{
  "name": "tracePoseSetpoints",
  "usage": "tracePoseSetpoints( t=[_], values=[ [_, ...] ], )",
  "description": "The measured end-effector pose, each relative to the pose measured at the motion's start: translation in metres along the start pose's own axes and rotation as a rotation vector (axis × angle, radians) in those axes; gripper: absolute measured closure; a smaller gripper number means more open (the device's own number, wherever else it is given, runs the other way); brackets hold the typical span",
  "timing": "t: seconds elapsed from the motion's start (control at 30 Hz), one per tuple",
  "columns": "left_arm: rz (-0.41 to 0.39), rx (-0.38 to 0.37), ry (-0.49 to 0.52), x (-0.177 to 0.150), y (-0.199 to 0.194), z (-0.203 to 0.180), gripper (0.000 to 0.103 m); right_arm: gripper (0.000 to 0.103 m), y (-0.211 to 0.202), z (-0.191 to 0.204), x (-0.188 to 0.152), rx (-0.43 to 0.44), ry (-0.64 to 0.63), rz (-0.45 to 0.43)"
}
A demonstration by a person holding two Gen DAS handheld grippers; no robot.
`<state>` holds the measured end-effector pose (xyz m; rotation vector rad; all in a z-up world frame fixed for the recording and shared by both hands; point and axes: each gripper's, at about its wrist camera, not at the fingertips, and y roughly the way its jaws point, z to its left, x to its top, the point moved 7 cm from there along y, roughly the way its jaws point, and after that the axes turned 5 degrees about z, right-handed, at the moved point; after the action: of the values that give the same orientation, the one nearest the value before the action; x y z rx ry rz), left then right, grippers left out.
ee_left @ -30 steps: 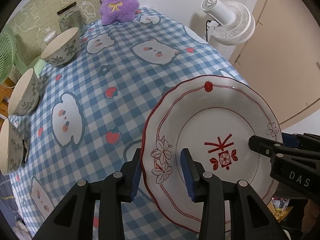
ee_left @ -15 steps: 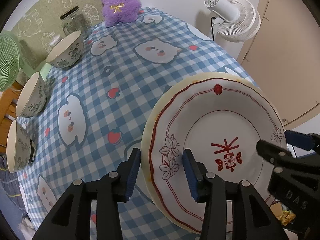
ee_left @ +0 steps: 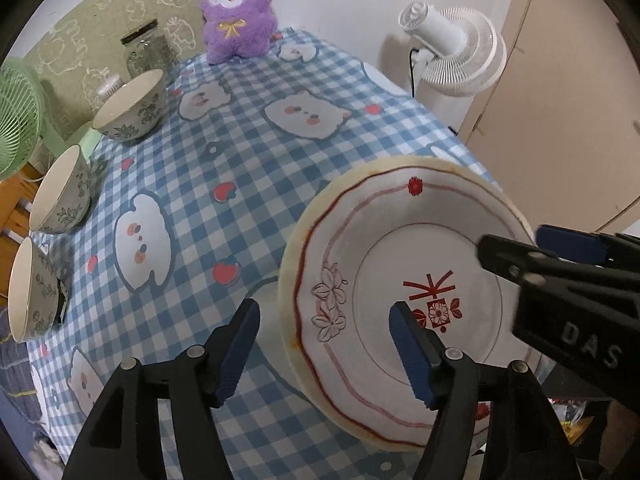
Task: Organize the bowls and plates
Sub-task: 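Lower the red-rim plate onto the flower plates and open both grippers, then withdraw both grippers up and away from the plate stack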
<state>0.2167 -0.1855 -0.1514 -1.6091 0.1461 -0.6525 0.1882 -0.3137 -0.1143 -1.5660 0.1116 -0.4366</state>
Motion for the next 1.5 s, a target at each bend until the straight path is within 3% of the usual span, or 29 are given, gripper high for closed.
tracePoseSetpoints(
  t=[0.3, 0.67, 0.83, 0.9, 1.3, 1.5],
  values=[
    [-0.07, -0.026, -0.087, -0.008, -0.005, 0.037, 0.03, 0.036, -0.003, 0.048, -0.004, 0.086, -0.079, -0.107],
    [-0.266, -0.015, -0.102, -0.031, -0.029, 0.061, 0.025, 0.035, -0.019, 0.087, -0.028, 0.102, -0.154, -0.337],
    [-0.32, 0.033, -0.147, -0.052, -0.059, 0.084, 0.025, 0.02, -0.05, 0.113, -0.046, 0.14, -0.198, -0.422],
    [-0.359, 0.067, -0.164, -0.059, -0.075, 0.094, 0.017, 0.013, -0.065, 0.126, -0.052, 0.151, -0.22, -0.462],
    [-0.455, 0.168, -0.259, -0.094, -0.129, 0.163, 0.008, 0.01, -0.107, 0.204, -0.074, 0.211, -0.302, -0.524],
    [-0.482, 0.191, -0.292, -0.099, -0.141, 0.193, 0.008, 0.006, -0.117, 0.236, -0.073, 0.194, -0.32, -0.551]
  ],
)
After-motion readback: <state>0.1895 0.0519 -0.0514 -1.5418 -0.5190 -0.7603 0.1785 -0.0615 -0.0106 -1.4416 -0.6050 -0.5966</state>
